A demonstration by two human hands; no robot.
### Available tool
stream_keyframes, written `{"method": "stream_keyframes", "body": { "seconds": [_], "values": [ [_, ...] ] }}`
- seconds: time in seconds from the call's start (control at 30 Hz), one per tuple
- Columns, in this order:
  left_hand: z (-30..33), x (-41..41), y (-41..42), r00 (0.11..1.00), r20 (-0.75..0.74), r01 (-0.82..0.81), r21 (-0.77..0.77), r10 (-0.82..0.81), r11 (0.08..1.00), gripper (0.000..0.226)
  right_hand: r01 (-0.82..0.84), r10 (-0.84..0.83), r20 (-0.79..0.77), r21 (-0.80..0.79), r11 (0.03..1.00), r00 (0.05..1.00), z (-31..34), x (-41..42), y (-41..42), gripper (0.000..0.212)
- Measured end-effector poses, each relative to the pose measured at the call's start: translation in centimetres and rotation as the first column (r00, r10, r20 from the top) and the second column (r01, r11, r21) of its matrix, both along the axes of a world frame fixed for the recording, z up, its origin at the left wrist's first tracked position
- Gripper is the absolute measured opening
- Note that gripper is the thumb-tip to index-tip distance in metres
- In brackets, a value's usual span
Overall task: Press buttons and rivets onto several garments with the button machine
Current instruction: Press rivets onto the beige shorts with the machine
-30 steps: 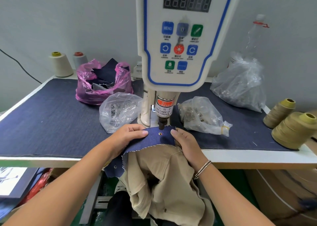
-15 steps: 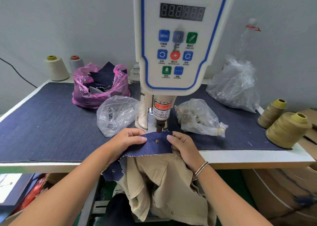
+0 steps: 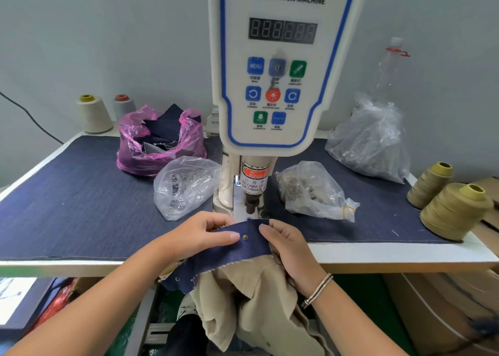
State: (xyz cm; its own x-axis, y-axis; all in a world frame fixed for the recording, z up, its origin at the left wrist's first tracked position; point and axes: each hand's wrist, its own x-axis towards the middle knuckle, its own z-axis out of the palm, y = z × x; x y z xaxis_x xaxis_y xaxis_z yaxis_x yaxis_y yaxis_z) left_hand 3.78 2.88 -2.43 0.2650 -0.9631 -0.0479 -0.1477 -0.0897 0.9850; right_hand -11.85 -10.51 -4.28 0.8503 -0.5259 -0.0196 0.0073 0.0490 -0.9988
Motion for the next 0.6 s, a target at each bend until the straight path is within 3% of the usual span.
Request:
{"method": "stream_keyframes", "body": {
  "seconds": [0.17,0.27,0.37,0.43,0.5,0.53,0.6],
  "values": [
    [1.7,-1.1,-0.1,0.993,0.014,0.119,0.071,-0.120,0.990,0.020,-0.085,0.068,-0.067,-0.290,0.953,0.995,2.0,-0.2,1.8,0.026],
    [2.3,-1.2,0.3,0.992,-0.070,0.111,0.036,-0.108,0.993,0.018,0.000,-0.011,-0.032,-0.315,0.949,0.999,3.1,-1.7,2.5,0.006],
    [2.6,-0.9,1.0,0.991,-0.124,0.039,-0.028,-0.042,0.999,0.044,0.179,-0.194,-0.012,-0.339,0.924,0.981,1.8,-5.5,4.6,0.033],
    [3.0,-0.9,1.3,0.988,-0.153,0.013,-0.052,-0.021,0.999,0.041,0.282,-0.327,-0.050,-0.394,0.875,0.944,0.1,-8.0,6.9,0.057],
    [3.0,-0.7,1.4,0.984,-0.176,-0.006,-0.060,-0.005,0.998,0.034,0.289,-0.393,-0.130,-0.480,0.828,0.910,-2.2,-9.6,8.3,0.062],
    [3.2,-0.7,1.5,0.984,-0.178,-0.010,-0.057,0.000,0.998,0.038,0.265,-0.383,-0.170,-0.474,0.840,0.908,-3.1,-9.9,8.6,0.054],
    [3.4,-0.5,1.9,0.986,-0.169,-0.009,-0.043,0.001,0.999,0.039,0.199,-0.331,-0.260,-0.428,0.882,0.907,-3.5,-10.0,8.0,0.017]
  ]
}}
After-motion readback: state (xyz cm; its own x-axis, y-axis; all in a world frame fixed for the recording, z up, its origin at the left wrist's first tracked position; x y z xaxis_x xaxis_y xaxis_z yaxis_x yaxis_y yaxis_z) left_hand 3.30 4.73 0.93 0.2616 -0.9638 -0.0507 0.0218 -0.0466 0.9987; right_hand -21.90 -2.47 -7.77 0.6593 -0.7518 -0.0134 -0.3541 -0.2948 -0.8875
